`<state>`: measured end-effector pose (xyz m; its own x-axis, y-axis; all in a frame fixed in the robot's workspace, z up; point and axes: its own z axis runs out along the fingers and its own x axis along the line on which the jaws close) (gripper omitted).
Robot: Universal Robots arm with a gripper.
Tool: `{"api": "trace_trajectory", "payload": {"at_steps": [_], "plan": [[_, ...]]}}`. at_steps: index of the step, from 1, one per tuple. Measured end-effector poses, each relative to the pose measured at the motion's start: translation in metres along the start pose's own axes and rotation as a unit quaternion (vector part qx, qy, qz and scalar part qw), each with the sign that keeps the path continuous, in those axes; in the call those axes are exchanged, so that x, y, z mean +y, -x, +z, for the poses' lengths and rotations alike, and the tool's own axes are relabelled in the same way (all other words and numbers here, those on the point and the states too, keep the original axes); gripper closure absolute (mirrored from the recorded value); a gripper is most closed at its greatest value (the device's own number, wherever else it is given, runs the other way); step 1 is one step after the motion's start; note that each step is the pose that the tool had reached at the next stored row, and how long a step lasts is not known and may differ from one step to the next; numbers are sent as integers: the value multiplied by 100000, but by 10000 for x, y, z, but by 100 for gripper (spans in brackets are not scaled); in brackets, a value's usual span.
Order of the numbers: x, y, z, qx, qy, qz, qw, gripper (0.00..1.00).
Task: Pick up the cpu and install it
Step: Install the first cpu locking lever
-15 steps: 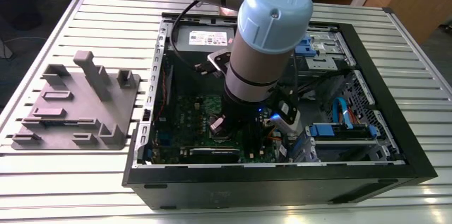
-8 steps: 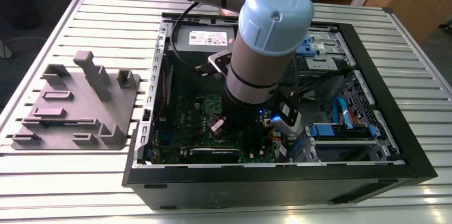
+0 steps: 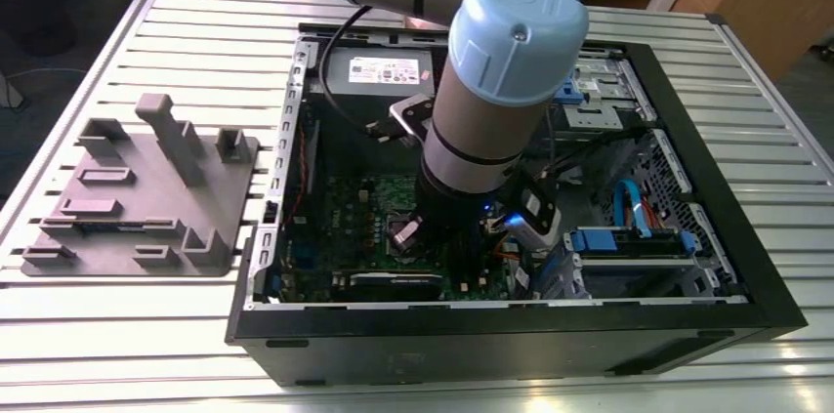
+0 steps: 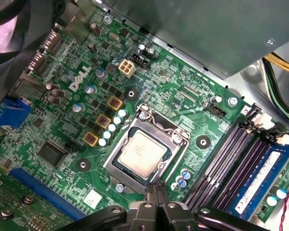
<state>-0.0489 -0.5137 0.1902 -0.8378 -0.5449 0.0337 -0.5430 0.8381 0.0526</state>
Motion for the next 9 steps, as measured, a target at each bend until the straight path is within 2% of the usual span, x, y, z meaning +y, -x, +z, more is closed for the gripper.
{"api": "trace_trajectory", "payload": {"at_steps": [9], "plan": [[-21, 26, -2, 2, -4, -3, 100000, 90]]}}
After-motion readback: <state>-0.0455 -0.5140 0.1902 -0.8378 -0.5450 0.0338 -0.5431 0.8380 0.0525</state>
